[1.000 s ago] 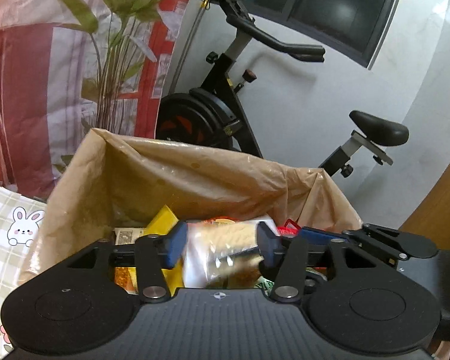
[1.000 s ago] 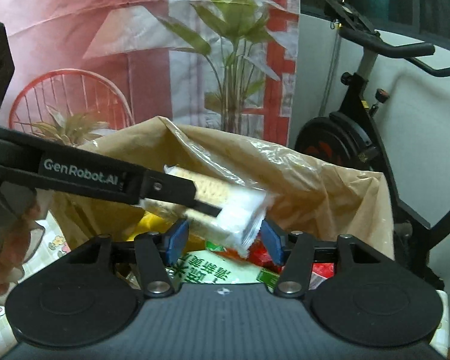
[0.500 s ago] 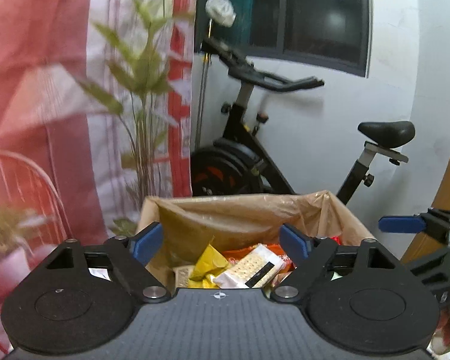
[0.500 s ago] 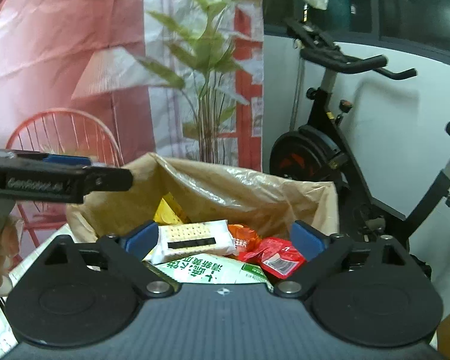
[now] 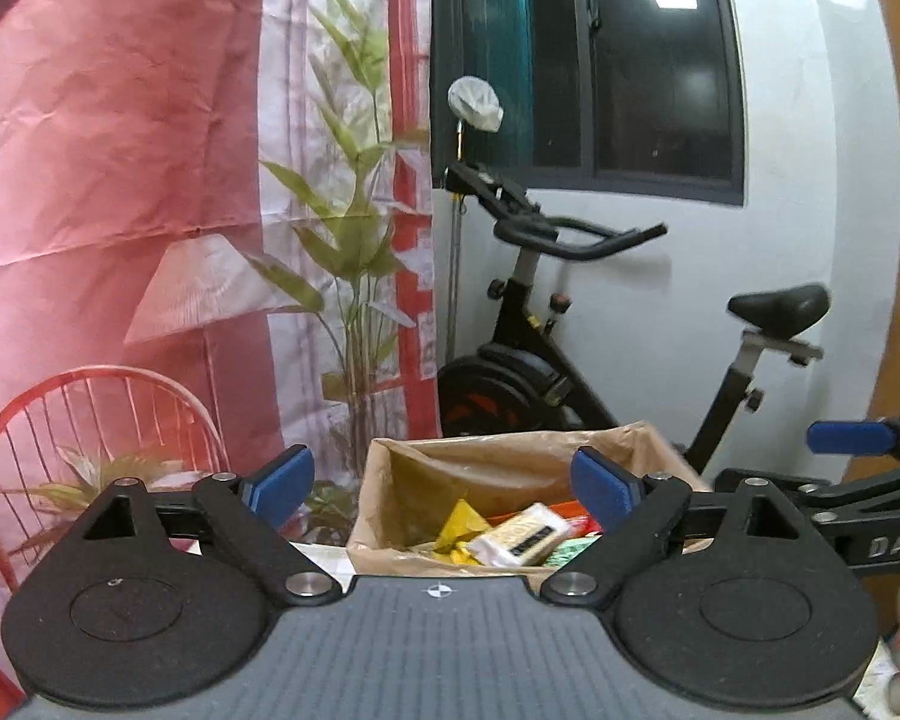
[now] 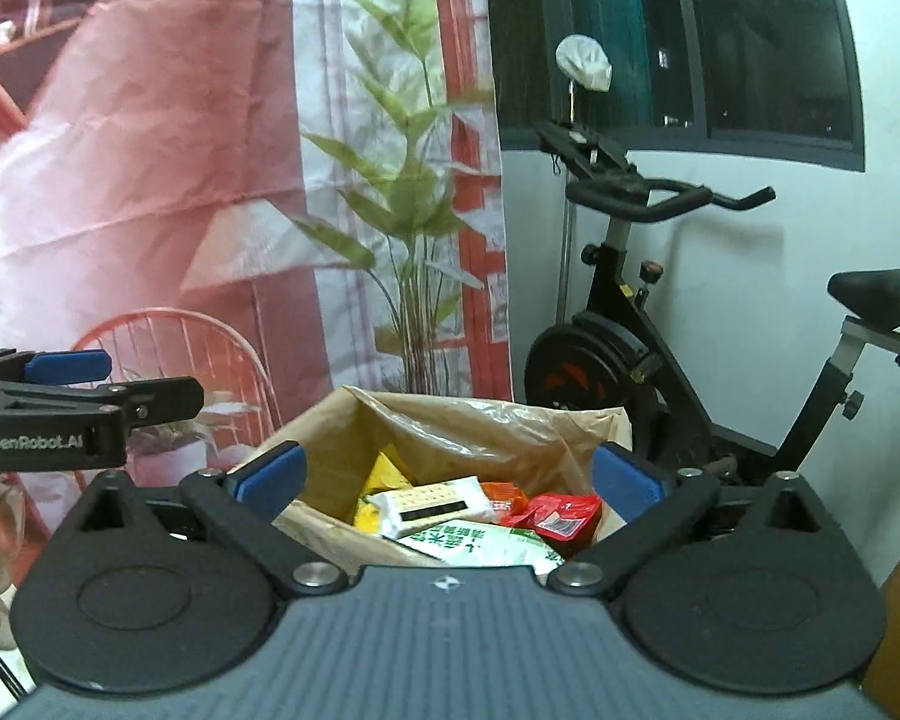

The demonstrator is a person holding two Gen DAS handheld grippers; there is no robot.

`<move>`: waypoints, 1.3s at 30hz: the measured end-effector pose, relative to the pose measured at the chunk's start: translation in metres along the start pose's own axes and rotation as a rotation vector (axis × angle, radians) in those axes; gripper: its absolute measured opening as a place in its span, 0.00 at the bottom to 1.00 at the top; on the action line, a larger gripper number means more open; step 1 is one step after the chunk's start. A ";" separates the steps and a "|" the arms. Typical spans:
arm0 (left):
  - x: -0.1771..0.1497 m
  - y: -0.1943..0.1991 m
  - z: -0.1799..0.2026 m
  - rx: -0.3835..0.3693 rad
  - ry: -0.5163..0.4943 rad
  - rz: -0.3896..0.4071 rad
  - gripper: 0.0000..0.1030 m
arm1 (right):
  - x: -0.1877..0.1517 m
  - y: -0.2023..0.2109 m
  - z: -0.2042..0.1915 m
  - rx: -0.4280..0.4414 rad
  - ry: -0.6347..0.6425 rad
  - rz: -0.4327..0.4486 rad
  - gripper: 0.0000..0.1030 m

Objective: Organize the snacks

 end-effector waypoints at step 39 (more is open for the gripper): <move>0.003 0.057 0.001 0.109 -0.008 0.078 0.91 | -0.001 0.045 -0.010 -0.025 -0.050 0.035 1.00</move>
Point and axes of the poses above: each gripper's, at about its wrist camera, not at the fingertips, and y roughly against the way its jaws point, z to its right, x to its top, the point moved 3 cm from there along -y, roughly the way its jaws point, and after that the axes turned 3 degrees about -x, right-handed, at the moved point
